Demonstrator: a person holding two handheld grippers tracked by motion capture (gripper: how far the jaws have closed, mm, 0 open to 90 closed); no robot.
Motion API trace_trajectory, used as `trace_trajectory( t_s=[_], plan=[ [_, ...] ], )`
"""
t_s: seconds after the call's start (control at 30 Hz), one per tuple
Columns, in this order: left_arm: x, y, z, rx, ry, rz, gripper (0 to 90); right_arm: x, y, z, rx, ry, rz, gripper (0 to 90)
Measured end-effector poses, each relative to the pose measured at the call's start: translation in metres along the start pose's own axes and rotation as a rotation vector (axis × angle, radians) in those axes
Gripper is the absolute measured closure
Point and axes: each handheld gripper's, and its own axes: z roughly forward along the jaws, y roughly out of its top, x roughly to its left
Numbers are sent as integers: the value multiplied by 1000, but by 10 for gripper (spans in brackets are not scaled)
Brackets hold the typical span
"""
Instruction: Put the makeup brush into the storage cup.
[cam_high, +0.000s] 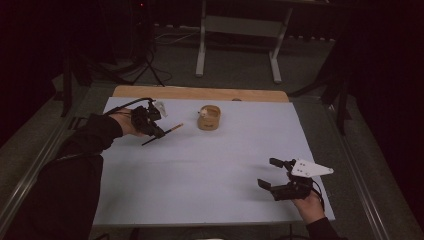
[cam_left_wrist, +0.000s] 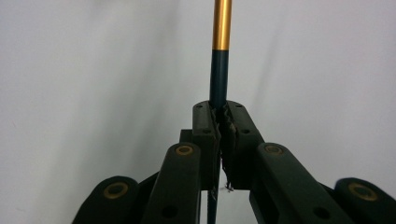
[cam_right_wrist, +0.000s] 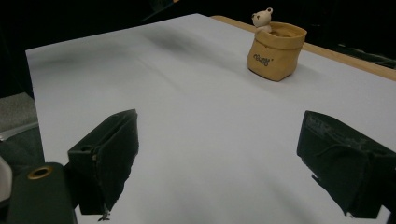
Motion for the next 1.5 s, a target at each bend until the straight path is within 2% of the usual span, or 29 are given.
trace_trajectory(
  t_s=[0.13, 0.23, 0.27, 0.33, 0.4, 0.43, 0.57, 0.6, 0.63, 0.7, 0.77, 0.8, 0.83, 0.87, 0.9, 0.93, 0.97, 1.0, 1.03, 1.07, 1.1, 1.13, 1.27, 1.3, 1.33, 1.37, 1.43, 1.5],
  plan=[
    [-8, 1, -3, -8, -6, 2, 853, 0, 1, 0, -2, -3, -4, 128],
    [-20, 3, -6, -38, 4, 7, 853, 0, 2, 1, -2, -8, -9, 128],
    [-23, 4, -7, -47, -6, -6, 853, 0, 2, 1, -2, -9, -10, 128],
    [-26, 4, -7, -59, -17, -6, 853, 0, 2, 0, -2, -13, -7, 128],
    [-36, 5, -7, -74, -27, 15, 853, 0, 2, 0, -4, -18, 0, 128],
    [-36, 5, -7, -74, -27, 15, 853, -1, 2, 0, -6, -16, 4, 128],
    [-46, 6, -5, -102, -38, -4, 853, -1, 2, -1, -11, -18, 5, 129],
    [-49, 6, -4, -119, -20, -14, 853, -1, 3, 0, -8, -24, 3, 128],
    [-50, 6, -4, -122, -34, -31, 853, 0, 3, 0, -5, -28, -3, 128],
    [-60, 7, -2, -153, -55, -9, 853, 0, 3, 0, -4, -37, -4, 128],
    [-64, 8, -2, -170, -45, 2, 853, -1, 3, 0, 3, -48, -7, 128],
    [-68, 9, -1, -186, -80, -13, 853, -1, 3, 0, 3, -48, -7, 128],
    [-70, 9, 0, -191, -75, -1, 853, -1, 3, 0, 4, -50, -4, 129],
    [-76, 11, 3, -198, -76, -14, 853, -1, 3, 0, 8, -58, -3, 129],
    [-76, 11, 3, -198, -76, -14, 853, -1, 4, 0, 7, -59, -5, 129],
    [-78, 11, 4, -219, -63, -9, 853, -1, 4, 0, 7, -59, -5, 129],
    [-80, 11, 5, -233, -52, -42, 853, -1, 4, 0, 6, -64, -7, 129],
    [-82, 11, 7, -255, -64, -52, 853, -1, 4, 0, 7, -70, -8, 129],
    [-83, 12, 10, -271, -52, -91, 853, 0, 5, 0, 3, -73, -3, 136],
    [-83, 12, 10, -271, -52, -91, 853, 0, 5, 0, 3, -73, -3, 136],
    [-85, 11, 12, -298, -60, -112, 853, 1, 5, 0, 12, -78, -5, 137],
    [-85, 11, 14, -313, -85, -131, 853, 1, 5, 0, 17, -81, -3, 137],
    [-91, 7, 19, -344, -79, -135, 853, 3, 7, 0, 8, -85, -1, 136],
    [-93, 6, 19, -355, -69, -153, 853, 3, 7, 0, 3, -88, -1, 136],
    [-94, 5, 20, -364, -84, -162, 853, 4, 8, -1, -2, -93, -1, 135],
    [-96, 3, 20, -392, -75, -166, 853, 4, 8, -1, -2, -93, -1, 135],
    [-99, 1, 21, -410, -73, -173, 853, 4, 9, -1, -16, -98, 4, 130],
    [-102, -1, 24, -436, -76, -202, 853, 3, 10, -2, -11, -87, 7, 127]
  ],
)
